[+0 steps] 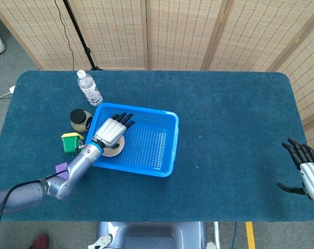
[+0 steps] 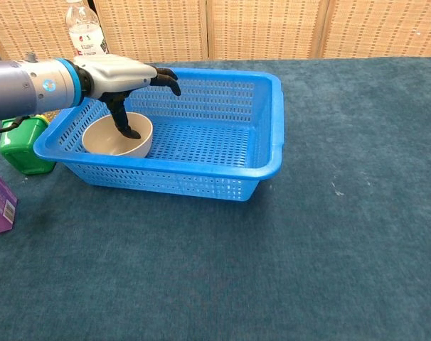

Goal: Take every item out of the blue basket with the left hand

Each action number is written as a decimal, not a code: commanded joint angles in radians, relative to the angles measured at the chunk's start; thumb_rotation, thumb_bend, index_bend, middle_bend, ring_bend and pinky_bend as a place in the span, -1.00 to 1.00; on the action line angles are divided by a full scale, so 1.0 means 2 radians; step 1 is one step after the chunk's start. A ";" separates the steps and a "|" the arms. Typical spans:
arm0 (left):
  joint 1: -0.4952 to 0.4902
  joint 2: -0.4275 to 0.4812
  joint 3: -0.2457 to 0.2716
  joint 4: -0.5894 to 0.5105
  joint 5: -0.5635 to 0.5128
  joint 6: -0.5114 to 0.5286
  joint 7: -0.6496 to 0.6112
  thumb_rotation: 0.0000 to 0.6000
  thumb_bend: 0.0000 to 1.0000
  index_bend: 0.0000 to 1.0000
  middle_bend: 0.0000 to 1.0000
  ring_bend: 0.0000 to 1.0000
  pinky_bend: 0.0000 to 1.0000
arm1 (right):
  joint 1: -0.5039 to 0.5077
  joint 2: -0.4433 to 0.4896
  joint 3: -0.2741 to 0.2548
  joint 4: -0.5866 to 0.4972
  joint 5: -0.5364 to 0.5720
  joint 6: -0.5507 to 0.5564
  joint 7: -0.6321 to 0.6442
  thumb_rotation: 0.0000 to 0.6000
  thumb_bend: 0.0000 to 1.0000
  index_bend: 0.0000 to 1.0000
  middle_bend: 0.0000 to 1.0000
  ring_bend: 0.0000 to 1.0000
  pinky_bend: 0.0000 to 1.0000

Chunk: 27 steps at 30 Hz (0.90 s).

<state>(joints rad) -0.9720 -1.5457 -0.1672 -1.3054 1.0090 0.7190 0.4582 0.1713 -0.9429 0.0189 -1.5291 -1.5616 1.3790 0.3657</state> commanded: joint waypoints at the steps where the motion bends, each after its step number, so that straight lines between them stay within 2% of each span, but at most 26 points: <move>1: -0.012 -0.018 0.001 0.021 -0.012 -0.010 0.007 1.00 -0.59 -0.67 -1.00 -0.98 -0.65 | 0.000 0.000 0.001 0.001 0.003 -0.002 -0.001 1.00 -1.00 -1.00 -1.00 -1.00 -1.00; 5: -0.020 -0.033 0.005 0.038 -0.020 -0.018 0.010 1.00 -0.56 -0.64 -0.99 -0.96 -0.59 | 0.002 -0.001 0.003 0.001 0.009 -0.008 -0.003 1.00 -1.00 -1.00 -1.00 -1.00 -1.00; 8: -0.025 -0.043 0.007 0.051 -0.029 -0.025 0.012 1.00 -0.42 -0.51 -0.81 -0.76 -0.43 | 0.003 -0.001 0.003 0.002 0.012 -0.012 -0.004 1.00 -1.00 -1.00 -1.00 -1.00 -1.00; 13: -0.030 -0.053 0.013 0.064 -0.041 -0.031 0.017 1.00 -0.01 0.04 -0.27 -0.28 0.01 | 0.004 0.000 0.005 0.002 0.016 -0.018 -0.003 1.00 -1.00 -1.00 -1.00 -1.00 -1.00; 16: -0.030 -0.054 0.013 0.065 -0.045 -0.030 0.014 1.00 0.15 0.36 0.03 -0.01 0.24 | 0.005 0.000 0.005 0.001 0.015 -0.019 -0.004 1.00 -1.00 -1.00 -1.00 -1.00 -1.00; 18: -0.029 -0.054 0.013 0.063 -0.043 -0.025 0.011 1.00 0.24 0.51 0.16 0.11 0.33 | 0.004 0.000 0.005 0.001 0.015 -0.019 -0.003 1.00 -1.00 -1.00 -1.00 -1.00 -1.00; 21: -0.026 -0.052 0.010 0.059 -0.037 -0.008 0.007 1.00 0.32 0.59 0.23 0.18 0.38 | 0.004 0.000 0.005 0.001 0.015 -0.018 -0.002 1.00 -1.00 -1.00 -1.00 -1.00 -1.00; 27: -0.013 -0.031 -0.004 0.029 -0.003 0.033 -0.025 1.00 0.33 0.59 0.23 0.18 0.38 | 0.002 0.001 0.004 -0.001 0.011 -0.014 -0.001 1.00 -1.00 -1.00 -1.00 -1.00 -1.00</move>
<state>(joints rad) -1.0075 -1.6255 -0.1640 -1.2252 0.9811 0.7650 0.4312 0.1761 -0.9401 0.0274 -1.5305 -1.5406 1.3512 0.3645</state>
